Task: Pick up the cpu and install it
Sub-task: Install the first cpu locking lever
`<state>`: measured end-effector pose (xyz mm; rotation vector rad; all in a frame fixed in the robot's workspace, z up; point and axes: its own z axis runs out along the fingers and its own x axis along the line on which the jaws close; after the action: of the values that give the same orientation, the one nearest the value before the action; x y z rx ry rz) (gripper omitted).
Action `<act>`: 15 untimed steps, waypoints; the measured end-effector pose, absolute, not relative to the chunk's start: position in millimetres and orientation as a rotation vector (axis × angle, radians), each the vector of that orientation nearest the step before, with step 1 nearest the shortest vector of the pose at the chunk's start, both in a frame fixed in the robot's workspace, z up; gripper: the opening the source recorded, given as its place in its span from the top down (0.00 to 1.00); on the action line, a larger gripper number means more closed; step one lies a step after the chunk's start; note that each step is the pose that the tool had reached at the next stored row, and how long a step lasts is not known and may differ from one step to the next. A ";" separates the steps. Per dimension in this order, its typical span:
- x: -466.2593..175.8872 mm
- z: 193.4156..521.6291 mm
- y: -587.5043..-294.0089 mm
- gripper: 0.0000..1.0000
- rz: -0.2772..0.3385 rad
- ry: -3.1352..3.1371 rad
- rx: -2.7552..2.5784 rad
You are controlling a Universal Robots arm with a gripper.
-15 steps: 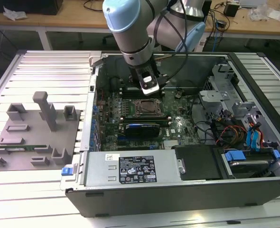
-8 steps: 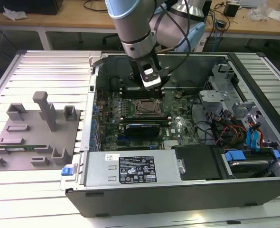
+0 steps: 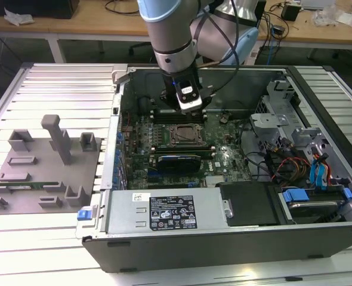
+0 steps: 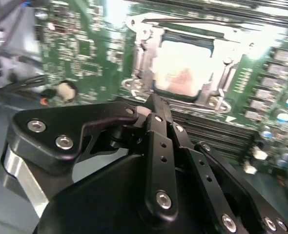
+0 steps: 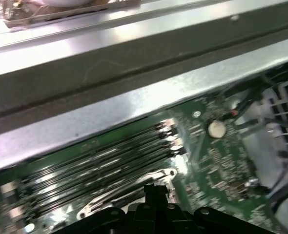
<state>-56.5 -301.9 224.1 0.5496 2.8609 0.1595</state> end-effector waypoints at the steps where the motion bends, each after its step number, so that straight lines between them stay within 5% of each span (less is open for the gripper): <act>1: -55.7 224.1 -301.9 0.89 0.156 2.878 0.553; 15: -46.9 222.8 -301.9 0.89 0.115 3.031 0.455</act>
<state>-46.9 -301.9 222.8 0.4548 3.0309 0.1146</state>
